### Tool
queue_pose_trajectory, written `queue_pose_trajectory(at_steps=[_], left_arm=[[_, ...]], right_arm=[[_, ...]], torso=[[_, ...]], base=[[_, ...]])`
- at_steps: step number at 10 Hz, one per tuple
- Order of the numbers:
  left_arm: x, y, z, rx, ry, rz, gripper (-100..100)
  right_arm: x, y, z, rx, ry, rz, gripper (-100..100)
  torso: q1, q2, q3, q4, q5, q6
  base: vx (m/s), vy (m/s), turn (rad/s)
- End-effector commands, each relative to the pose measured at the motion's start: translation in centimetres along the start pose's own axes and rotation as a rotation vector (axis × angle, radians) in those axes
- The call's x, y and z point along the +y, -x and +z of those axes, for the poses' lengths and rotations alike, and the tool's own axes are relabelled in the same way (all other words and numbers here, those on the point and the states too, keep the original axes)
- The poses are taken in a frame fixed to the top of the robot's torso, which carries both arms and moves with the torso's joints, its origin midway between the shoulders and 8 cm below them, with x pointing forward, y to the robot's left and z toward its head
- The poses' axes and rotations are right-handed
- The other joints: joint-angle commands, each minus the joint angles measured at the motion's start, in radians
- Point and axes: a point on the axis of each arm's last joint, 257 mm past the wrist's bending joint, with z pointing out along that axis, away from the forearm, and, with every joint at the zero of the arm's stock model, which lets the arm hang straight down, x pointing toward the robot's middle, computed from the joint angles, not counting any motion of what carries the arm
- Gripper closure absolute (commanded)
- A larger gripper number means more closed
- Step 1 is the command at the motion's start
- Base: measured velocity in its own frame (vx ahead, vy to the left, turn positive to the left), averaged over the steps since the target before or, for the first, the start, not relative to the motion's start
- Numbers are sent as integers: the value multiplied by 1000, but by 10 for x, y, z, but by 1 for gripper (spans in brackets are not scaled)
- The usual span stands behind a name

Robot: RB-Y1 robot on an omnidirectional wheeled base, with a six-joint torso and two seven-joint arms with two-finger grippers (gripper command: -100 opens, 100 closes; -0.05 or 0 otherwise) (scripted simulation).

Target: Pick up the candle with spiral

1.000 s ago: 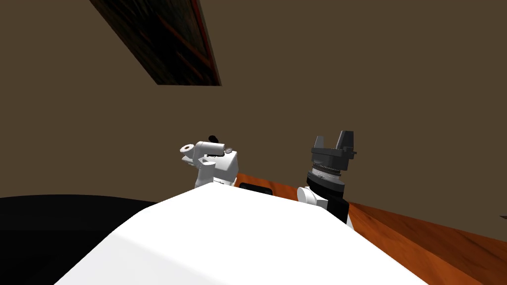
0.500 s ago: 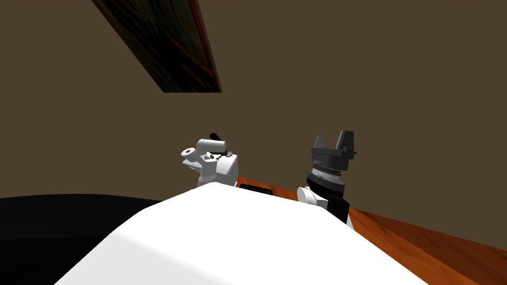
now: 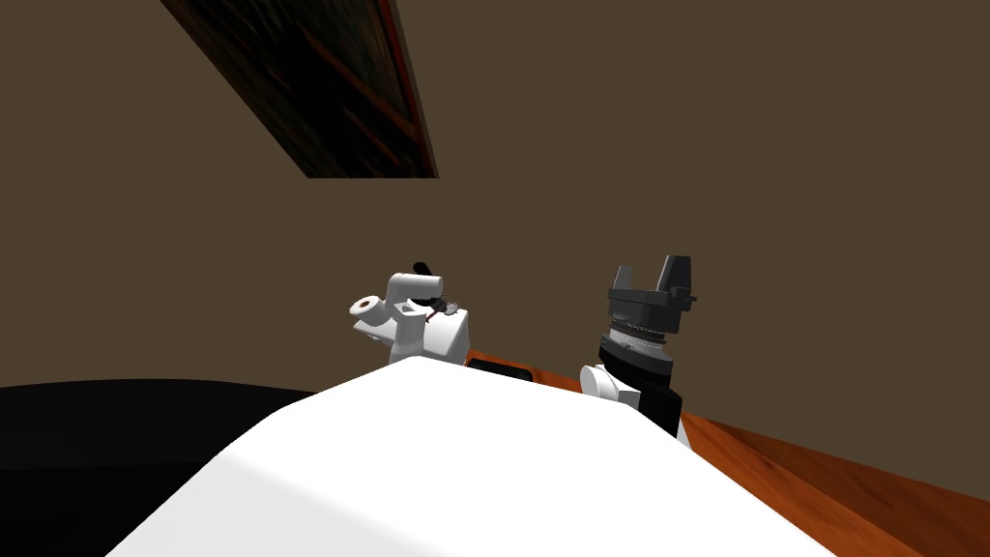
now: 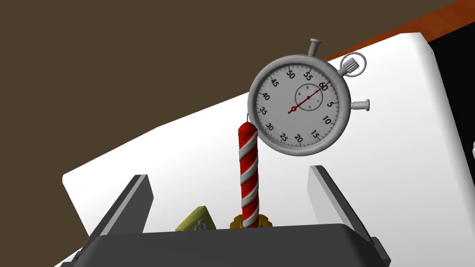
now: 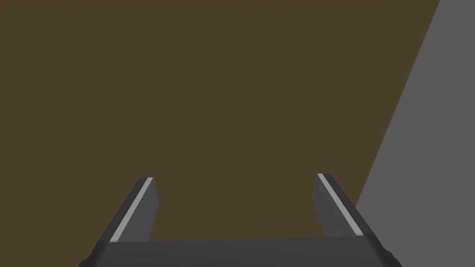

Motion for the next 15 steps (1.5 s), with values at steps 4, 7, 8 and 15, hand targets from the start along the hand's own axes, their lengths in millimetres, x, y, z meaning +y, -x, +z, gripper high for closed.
queue_pose_trajectory(at_steps=[4, 7, 8, 15], left_arm=[[43, 30, 9, -112, 141, 9, -100], [49, 35, 9, -126, 154, 9, 0], [50, 34, 17, -124, 153, 15, -100], [52, 34, 31, -120, 155, 25, 100]], right_arm=[[0, 0, 0, 0, 0, 0, 0], [0, 0, 0, 0, 0, 0, 0], [0, 0, 0, 0, 0, 0, 0], [0, 0, 0, 0, 0, 0, 0]], torso=[[-2, 3, 2, 1, 0, 0], [-2, 4, 2, 1, 0, 0], [-4, 4, 2, 1, -1, 0], [-6, 4, 3, 1, -1, 0]], base=[[24, 68, 18], [6, 48, 8], [3, 1, 37], [4, -5, 20]])
